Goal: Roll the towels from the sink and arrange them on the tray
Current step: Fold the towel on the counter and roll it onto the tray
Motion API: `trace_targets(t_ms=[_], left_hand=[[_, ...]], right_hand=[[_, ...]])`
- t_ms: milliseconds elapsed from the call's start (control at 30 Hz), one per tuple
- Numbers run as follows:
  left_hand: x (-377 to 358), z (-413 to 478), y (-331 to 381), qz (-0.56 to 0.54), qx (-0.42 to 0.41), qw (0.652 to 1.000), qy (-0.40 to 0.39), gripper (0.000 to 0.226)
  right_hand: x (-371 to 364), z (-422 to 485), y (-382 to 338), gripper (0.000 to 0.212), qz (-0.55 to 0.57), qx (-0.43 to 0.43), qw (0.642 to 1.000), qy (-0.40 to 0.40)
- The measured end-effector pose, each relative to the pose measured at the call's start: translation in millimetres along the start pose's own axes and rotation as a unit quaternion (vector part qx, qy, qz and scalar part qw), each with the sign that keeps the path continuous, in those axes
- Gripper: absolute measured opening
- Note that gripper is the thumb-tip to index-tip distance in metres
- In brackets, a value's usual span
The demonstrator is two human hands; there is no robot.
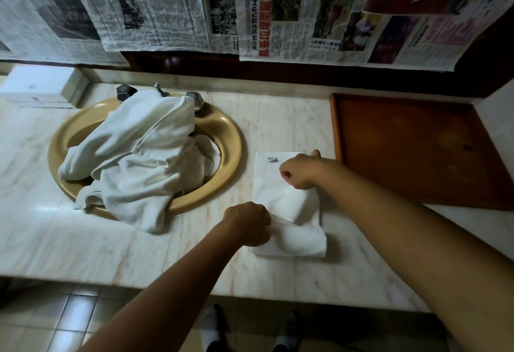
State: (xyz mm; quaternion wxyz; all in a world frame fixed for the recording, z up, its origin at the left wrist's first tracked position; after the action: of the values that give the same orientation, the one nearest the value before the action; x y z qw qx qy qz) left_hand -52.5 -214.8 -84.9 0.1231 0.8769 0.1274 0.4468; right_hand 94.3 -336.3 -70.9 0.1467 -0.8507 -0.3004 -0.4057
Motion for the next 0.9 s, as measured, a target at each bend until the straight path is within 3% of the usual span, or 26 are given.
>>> trace_targets(t_ms=[133,233,300,333,400,533,633,800,900], left_hand=[[0.0,0.2,-0.8,0.001,0.000,1.000,-0.003,0.035],[-1.6,1.0,-0.9,-0.004,-0.002,1.000,-0.005,0.030],[-1.0,0.7,-1.0,-0.007,-0.001,1.000,-0.007,0.032],[-0.9,0.3,-0.6,-0.009,0.001,1.000,-0.010,0.033],[-0.3,0.9,-0.4,-0.012,0.003,1.000,-0.014,0.033],[0.6,3.7,-0.7,-0.006,0.003,1.000,-0.013,0.035],[-0.5,5.6,-2.4,-0.011,-0.001,1.000,-0.018,0.039],[-3.0,10.0,-6.0,-0.016,-0.001,1.000,-0.018,0.039],[-3.9,12.0,-7.6,-0.014,-0.003,1.000,-0.022,0.038]], right_hand=[[26.6,10.9,16.7,0.023,0.203,-0.005,0.971,0.130],[36.7,19.8,30.4,0.033,0.439,-0.071,0.866,0.229],[32.1,28.1,30.2,0.043,0.543,-0.083,0.806,0.220],[27.1,31.1,28.3,0.048,0.536,-0.067,0.813,0.215],[15.0,35.7,25.0,0.055,0.459,-0.038,0.862,0.213],[-5.2,40.8,16.8,0.058,0.366,-0.062,0.915,0.156],[-13.7,44.6,7.2,0.068,0.188,-0.092,0.973,0.095],[-18.3,53.4,-9.3,0.064,0.063,-0.056,0.992,0.097],[-26.7,57.1,-9.0,0.066,0.118,-0.046,0.985,0.114]])
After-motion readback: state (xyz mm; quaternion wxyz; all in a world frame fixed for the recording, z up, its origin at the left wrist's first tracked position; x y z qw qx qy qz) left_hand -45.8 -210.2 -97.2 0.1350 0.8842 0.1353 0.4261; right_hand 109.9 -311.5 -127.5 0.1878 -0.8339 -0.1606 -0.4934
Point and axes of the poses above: each hand's wrist, its own z-axis towards the middle knuckle, its own x-axis out of the back of the hand, y = z × x, the point moved 3 cm from there along z, towards the middle knuckle, and after that the axes turned 5 degrees about -z, right-handed, at the moved point
